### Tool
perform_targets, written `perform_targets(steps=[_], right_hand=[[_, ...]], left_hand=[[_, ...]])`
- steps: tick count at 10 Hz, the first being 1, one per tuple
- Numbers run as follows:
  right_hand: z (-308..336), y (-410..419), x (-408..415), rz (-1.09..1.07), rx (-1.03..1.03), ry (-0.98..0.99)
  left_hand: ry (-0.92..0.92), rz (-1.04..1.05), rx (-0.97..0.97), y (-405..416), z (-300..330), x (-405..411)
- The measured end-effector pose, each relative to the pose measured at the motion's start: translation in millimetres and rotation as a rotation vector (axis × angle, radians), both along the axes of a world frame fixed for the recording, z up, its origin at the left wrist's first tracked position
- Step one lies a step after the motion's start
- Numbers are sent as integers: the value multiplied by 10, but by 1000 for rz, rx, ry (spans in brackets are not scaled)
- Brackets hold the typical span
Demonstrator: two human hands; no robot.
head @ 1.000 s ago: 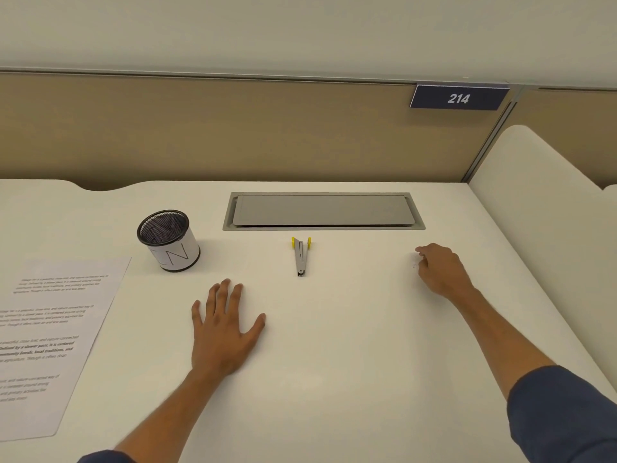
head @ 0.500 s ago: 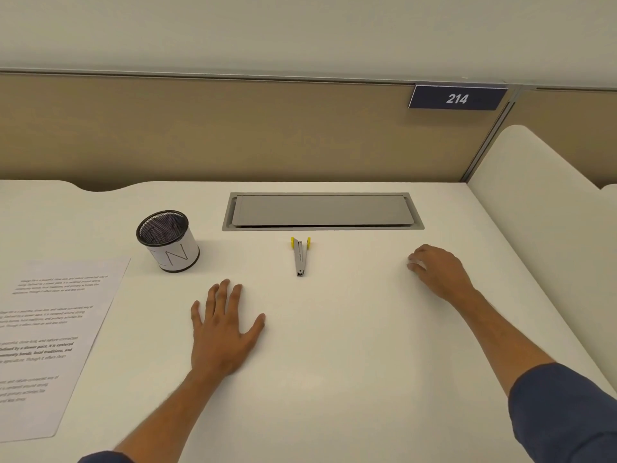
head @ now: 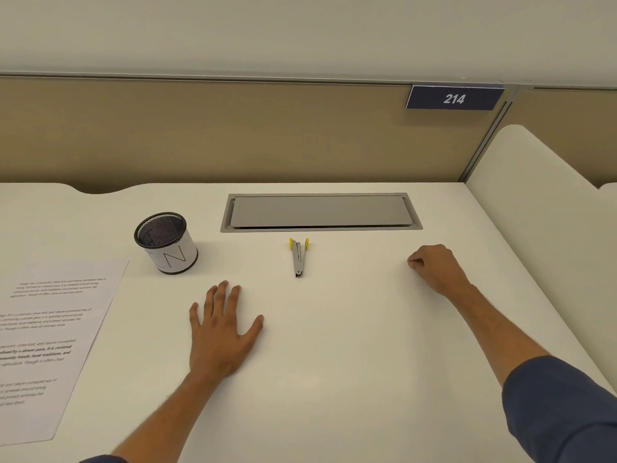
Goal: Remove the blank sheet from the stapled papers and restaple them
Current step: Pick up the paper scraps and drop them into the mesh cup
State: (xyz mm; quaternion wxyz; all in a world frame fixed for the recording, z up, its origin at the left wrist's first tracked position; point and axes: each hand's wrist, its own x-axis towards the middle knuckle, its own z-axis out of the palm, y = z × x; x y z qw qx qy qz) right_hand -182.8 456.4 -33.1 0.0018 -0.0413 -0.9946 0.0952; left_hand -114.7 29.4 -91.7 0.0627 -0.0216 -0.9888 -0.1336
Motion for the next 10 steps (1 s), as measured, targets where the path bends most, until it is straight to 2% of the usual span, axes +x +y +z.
perform_targets(steps=[5, 6, 7, 8, 9, 10], right_hand=[[-75, -66, -49, -33, 74, 13], [-90, -119, -15, -41, 67, 79], [-72, -106, 7, -142, -134, 113], [9, -89, -17, -357, -545, 121], [208, -271, 6, -584, -1293, 168], [339, -557, -34, -544, -1607, 160]], left_hand=[[-2, 0, 18, 2, 12, 6], [-2, 2, 18, 1, 15, 10], [3, -5, 13, 3, 14, 7], [9, -4, 18, -3, 8, 4], [23, -11, 26, 11, -6, 12], [20, -10, 30, 18, 4, 5]])
